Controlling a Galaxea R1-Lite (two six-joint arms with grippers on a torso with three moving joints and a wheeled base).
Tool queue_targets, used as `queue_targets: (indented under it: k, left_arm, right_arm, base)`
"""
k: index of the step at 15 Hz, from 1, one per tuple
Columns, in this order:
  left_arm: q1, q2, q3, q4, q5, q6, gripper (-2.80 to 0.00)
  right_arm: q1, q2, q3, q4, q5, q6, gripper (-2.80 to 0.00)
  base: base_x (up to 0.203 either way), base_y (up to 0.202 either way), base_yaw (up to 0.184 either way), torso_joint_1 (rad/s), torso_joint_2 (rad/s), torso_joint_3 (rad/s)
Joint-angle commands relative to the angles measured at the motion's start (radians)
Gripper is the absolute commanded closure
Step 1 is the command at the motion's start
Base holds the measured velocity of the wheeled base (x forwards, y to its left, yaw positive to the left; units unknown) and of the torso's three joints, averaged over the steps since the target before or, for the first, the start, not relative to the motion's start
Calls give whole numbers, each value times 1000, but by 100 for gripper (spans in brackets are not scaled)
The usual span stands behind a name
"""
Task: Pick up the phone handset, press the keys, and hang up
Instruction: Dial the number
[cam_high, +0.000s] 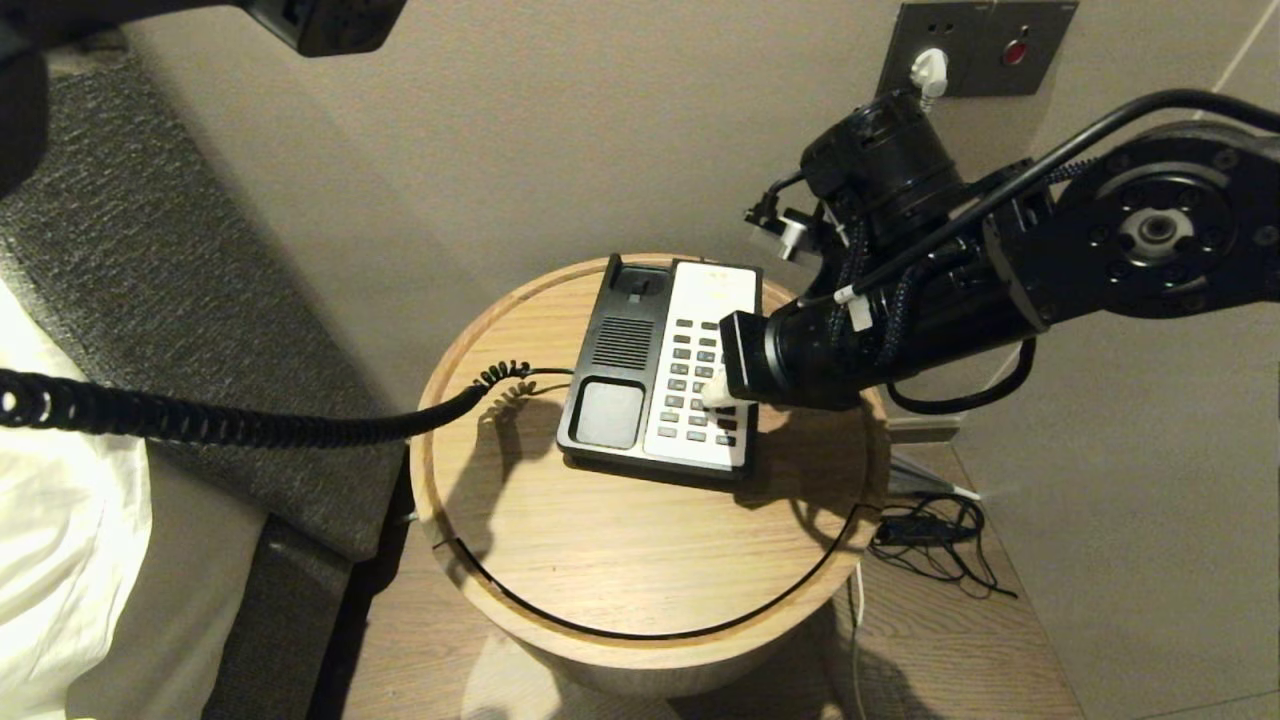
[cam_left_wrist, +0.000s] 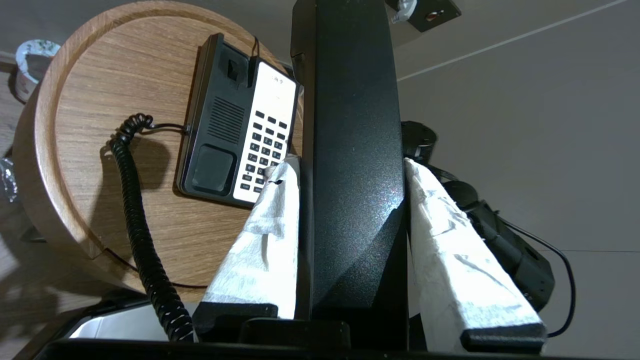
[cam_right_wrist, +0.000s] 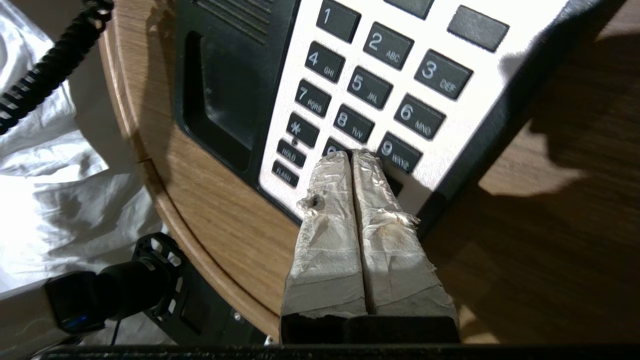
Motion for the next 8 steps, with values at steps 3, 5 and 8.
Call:
queue_targets:
  k: [3, 5, 8]
  left_arm:
    - [6, 1, 6, 4, -10, -4, 0]
    - [6, 2, 6, 4, -10, -4, 0]
    - [9, 4, 12, 4, -14, -4, 0]
  right_arm:
    - [3, -54, 23, 4, 3, 4, 0]
    - [6, -72, 48, 18, 3, 7, 0]
    - [16, -98, 123, 31, 3, 9, 0]
  base:
    - [0, 0, 0, 0, 0, 0]
    - [0, 0, 0, 0, 0, 0]
    - [0, 0, 0, 0, 0, 0]
